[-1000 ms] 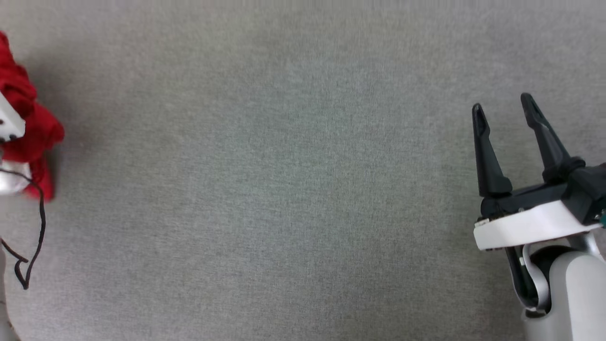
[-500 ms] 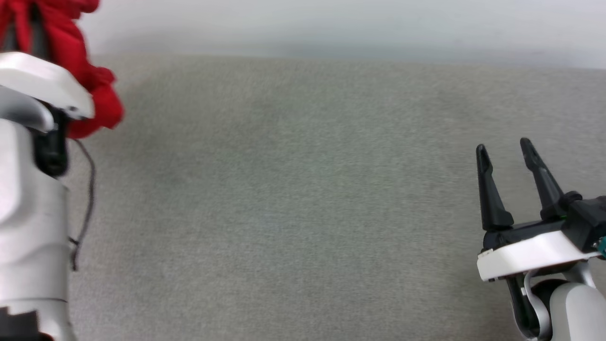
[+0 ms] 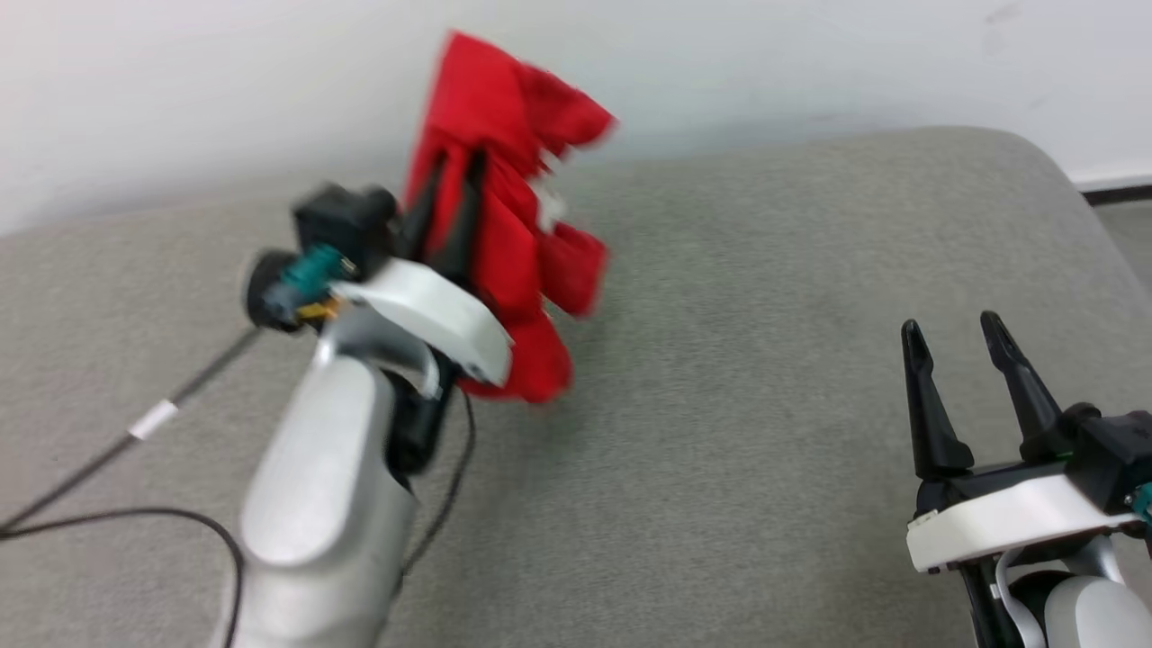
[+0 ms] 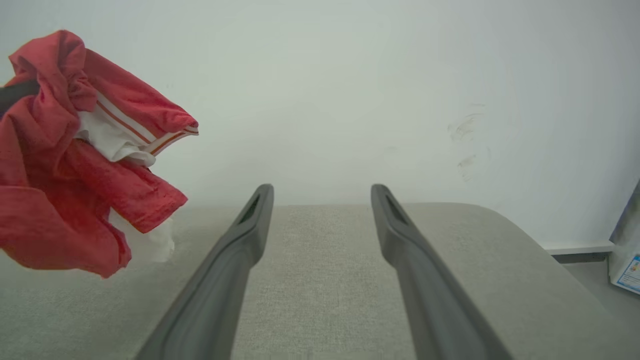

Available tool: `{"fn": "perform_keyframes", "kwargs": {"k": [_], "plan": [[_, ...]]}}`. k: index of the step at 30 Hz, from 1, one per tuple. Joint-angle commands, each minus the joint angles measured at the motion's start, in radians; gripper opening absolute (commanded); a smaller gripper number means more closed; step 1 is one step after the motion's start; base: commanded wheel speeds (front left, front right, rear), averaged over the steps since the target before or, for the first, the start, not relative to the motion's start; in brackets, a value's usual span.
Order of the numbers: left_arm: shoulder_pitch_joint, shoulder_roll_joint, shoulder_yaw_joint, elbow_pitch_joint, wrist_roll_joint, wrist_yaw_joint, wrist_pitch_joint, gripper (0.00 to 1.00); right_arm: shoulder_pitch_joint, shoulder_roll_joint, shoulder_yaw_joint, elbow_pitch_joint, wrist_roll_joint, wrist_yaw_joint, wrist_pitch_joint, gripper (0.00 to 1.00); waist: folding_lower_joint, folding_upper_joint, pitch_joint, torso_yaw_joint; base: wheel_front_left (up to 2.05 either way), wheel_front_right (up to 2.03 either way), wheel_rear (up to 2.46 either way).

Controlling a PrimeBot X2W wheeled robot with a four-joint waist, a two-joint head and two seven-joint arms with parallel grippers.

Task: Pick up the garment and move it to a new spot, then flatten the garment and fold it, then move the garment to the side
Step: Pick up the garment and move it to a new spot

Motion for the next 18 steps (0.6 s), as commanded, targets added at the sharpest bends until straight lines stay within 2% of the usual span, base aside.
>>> {"fn": "perform_keyframes", "kwargs": {"k": [1, 8, 13, 14, 15, 18], "plan": [[0.018, 0.001, -0.001, -0.005, -0.003, -0.003, 0.001, 0.00, 0.012, 0.003, -0.001, -0.002, 0.007, 0.000, -0.001, 1.00, 0.0001, 0.0000, 0.005, -0.030, 0.00, 0.00, 0.00], [0.207, -0.025, -0.151, -0.028, -0.030, 0.010, 0.023, 0.00, 0.016, 0.002, 0.002, 0.002, 0.025, 0.000, -0.011, 1.00, 0.0001, 0.0000, 0.051, -0.071, 0.00, 0.00, 0.00], [0.311, -0.027, -0.219, 0.016, -0.023, 0.009, 0.060, 0.00, 0.004, 0.003, 0.005, 0.012, 0.034, 0.000, -0.020, 1.00, 0.0001, 0.0000, 0.075, -0.065, 0.00, 0.00, 0.00], [0.323, -0.028, -0.228, 0.020, -0.024, 0.007, 0.064, 0.32, 0.001, 0.003, 0.007, 0.014, 0.032, 0.000, -0.021, 1.00, 0.0001, 0.0000, 0.079, -0.062, 0.00, 0.00, 0.00], [0.322, -0.027, -0.235, 0.020, -0.018, 0.009, 0.056, 0.99, -0.002, 0.003, 0.008, 0.017, 0.034, 0.000, -0.023, 1.00, 0.0001, 0.0000, 0.080, -0.057, 0.00, 0.00, 0.00], [0.321, -0.029, -0.250, 0.003, -0.008, 0.017, 0.021, 1.00, -0.006, 0.002, 0.003, 0.024, 0.032, 0.000, -0.023, 1.00, 0.0001, 0.0000, 0.075, -0.038, 0.00, 0.00, 0.00]]}}
